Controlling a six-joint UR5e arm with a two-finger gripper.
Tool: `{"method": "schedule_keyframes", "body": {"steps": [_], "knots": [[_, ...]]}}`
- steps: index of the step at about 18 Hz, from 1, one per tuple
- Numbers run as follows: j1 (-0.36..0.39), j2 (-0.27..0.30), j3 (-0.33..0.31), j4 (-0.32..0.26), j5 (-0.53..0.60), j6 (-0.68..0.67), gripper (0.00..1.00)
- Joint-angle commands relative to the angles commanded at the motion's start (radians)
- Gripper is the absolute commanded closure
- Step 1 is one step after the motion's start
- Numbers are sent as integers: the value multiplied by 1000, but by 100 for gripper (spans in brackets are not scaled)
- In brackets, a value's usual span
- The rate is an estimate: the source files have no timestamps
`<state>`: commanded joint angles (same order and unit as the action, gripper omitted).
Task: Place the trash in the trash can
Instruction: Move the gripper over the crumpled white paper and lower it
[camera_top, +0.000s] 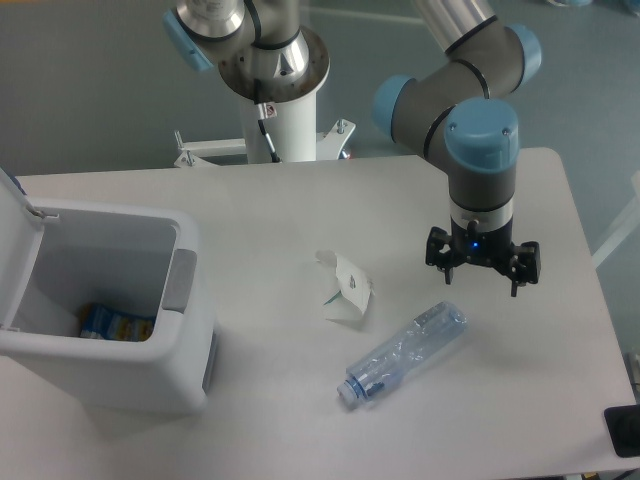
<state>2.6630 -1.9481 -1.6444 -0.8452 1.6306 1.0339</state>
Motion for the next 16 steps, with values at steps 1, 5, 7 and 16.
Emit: {"method": "schedule_keyframes", "body": {"steps": [1, 5, 7, 16], "knots": [[0, 0, -6, 0, 14, 0, 0], [-29, 5, -28, 2, 17, -8, 0], [-35, 6, -31, -3, 15, -24, 0], [-130, 84, -201, -43, 15, -97, 0]]}}
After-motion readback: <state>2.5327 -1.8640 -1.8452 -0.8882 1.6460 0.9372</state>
